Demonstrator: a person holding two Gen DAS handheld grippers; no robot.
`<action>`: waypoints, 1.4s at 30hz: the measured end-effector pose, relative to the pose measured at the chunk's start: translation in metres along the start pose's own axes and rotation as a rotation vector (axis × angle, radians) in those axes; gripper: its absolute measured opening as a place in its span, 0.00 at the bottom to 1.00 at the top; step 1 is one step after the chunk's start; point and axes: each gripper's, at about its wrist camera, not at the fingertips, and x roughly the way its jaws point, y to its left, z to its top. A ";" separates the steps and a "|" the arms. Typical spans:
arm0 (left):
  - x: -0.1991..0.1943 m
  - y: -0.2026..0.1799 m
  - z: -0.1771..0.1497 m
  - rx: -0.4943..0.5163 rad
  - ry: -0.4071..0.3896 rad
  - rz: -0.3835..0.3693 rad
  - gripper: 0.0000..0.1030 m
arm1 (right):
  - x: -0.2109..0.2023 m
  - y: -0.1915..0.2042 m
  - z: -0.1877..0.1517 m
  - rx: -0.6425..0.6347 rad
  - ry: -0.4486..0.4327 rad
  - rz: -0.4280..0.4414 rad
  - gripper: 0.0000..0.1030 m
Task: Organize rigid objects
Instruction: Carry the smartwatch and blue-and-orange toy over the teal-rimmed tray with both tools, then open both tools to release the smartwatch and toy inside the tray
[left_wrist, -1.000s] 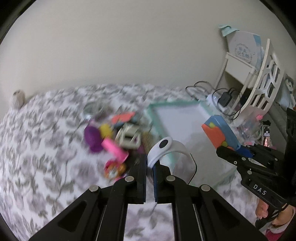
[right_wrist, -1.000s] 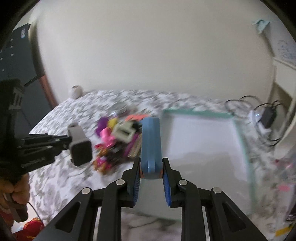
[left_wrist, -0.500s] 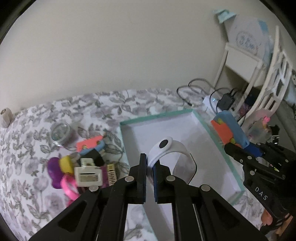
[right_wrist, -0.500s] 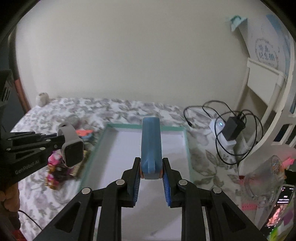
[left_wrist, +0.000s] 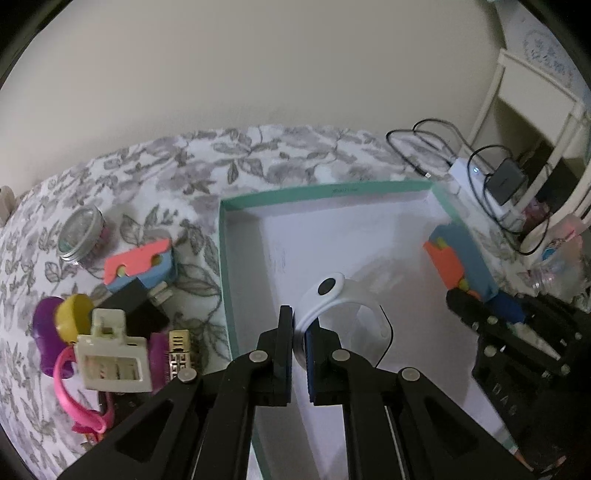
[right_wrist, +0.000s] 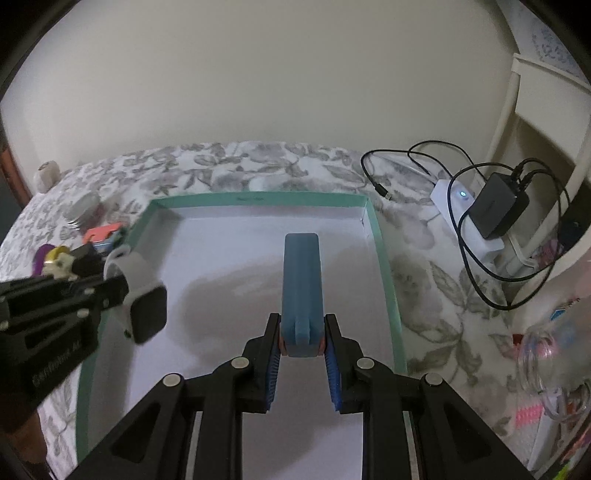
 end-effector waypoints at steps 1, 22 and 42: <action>0.005 0.001 0.000 0.000 0.008 0.008 0.06 | 0.003 0.000 0.001 0.004 0.001 -0.003 0.23; -0.004 0.005 0.003 -0.031 -0.002 -0.032 0.41 | 0.016 -0.003 0.009 0.026 0.068 -0.014 0.47; -0.074 0.051 -0.025 -0.185 -0.066 0.040 0.87 | -0.044 0.018 -0.007 0.031 0.034 -0.037 0.85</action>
